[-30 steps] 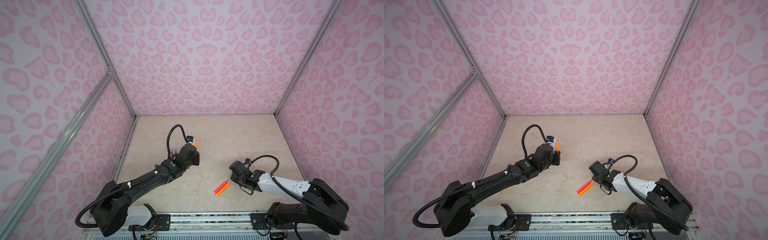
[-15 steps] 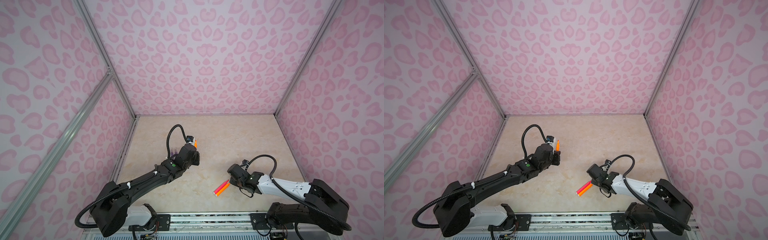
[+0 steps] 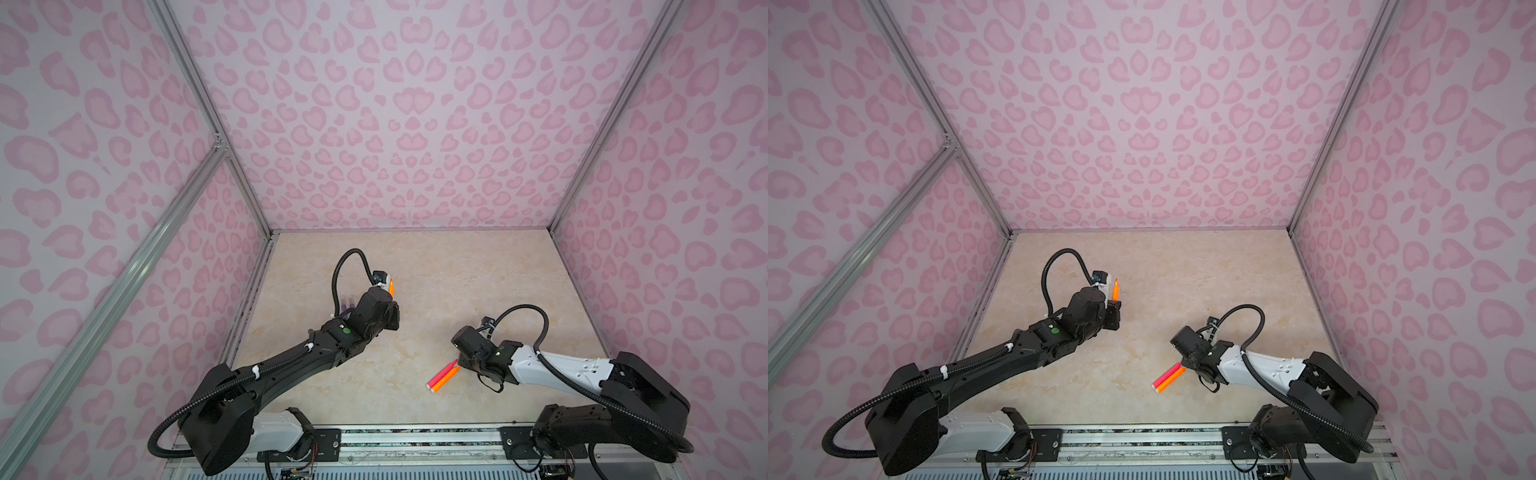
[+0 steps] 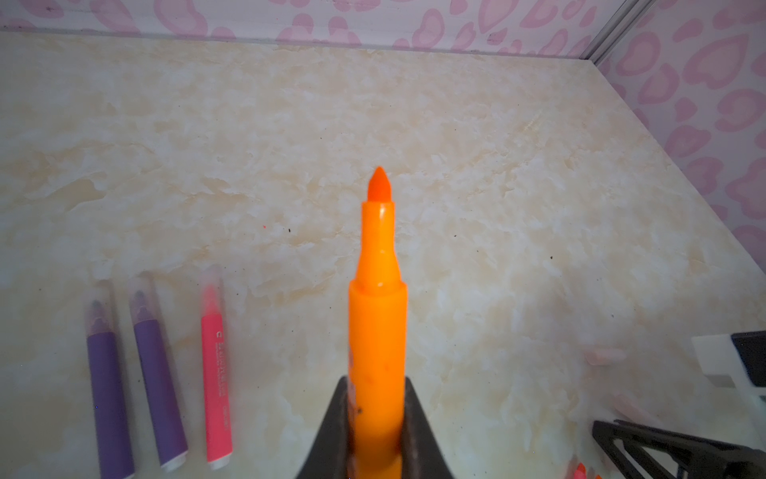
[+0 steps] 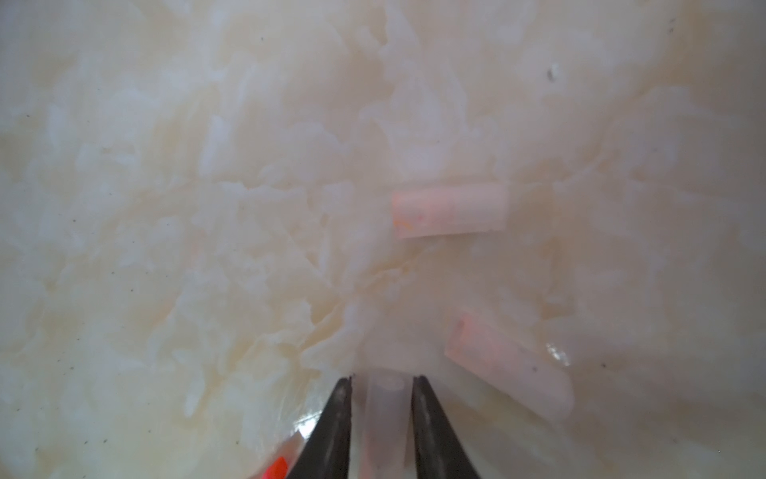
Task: Insert the pens into the pen caps
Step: 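Lower the right gripper onto a translucent pink cap and close on it, then lift the cap with the right gripper and carry it above the orange highlighter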
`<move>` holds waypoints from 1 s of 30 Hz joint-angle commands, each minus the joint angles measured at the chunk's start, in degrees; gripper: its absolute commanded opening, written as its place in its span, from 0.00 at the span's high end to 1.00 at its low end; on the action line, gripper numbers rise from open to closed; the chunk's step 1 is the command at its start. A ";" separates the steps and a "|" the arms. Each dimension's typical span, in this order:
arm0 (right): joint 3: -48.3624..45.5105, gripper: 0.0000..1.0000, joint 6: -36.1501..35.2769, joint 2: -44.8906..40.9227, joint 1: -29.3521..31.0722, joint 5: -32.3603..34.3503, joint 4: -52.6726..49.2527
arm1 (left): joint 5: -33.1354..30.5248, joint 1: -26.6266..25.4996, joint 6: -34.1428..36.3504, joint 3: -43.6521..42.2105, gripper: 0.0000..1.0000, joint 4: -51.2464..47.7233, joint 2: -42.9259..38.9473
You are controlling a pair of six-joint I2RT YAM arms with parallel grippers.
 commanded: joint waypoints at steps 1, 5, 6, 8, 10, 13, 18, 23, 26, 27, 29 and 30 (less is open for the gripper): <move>-0.85 0.78 -0.38 0.51 -0.08 -1.43 -2.37 | 0.41 0.02 0.44 -0.14 0.97 1.55 -0.58; -1.01 0.84 -0.55 0.11 0.15 -1.52 -2.24 | 0.37 -0.05 0.48 -0.20 0.97 1.57 -0.59; -1.01 0.85 -0.60 -0.18 0.09 -1.43 -2.23 | 0.27 0.01 0.47 -0.15 0.97 1.55 -0.58; -0.80 0.85 -0.35 -0.91 0.09 -1.05 -2.62 | 0.38 -0.06 0.47 -0.18 0.97 1.59 -0.58; -0.07 0.85 -0.06 -2.43 0.02 0.14 -3.54 | 0.59 -0.01 0.46 -0.37 0.97 1.90 -0.71; 1.55 0.85 0.20 -6.37 0.08 2.32 -3.86 | 1.28 -0.03 0.29 -1.08 0.97 2.74 -1.53; -0.97 0.87 -0.26 -14.61 -0.10 8.92 8.47 | 2.29 -0.44 0.67 -3.68 0.97 5.60 -5.09; 1.59 0.91 -4.35 -14.77 -2.27 12.89 19.49 | 3.23 -0.68 1.68 -6.37 0.97 8.94 -8.18; 6.02 0.92 -6.60 -12.09 -4.21 13.16 21.36 | 4.24 -0.72 2.00 -6.73 0.97 9.78 -8.58; 6.36 0.92 -7.32 -11.34 -4.84 12.99 23.18 | 5.21 -0.72 2.05 -6.71 0.97 9.97 -8.49; 6.05 0.93 -9.80 -9.39 -6.60 10.34 28.65 | 7.46 -0.79 1.70 -6.51 0.97 10.46 -8.24; 5.86 0.93 -10.77 -8.64 -7.79 8.87 30.92 | 8.71 -0.80 1.70 -6.42 0.97 10.72 -8.07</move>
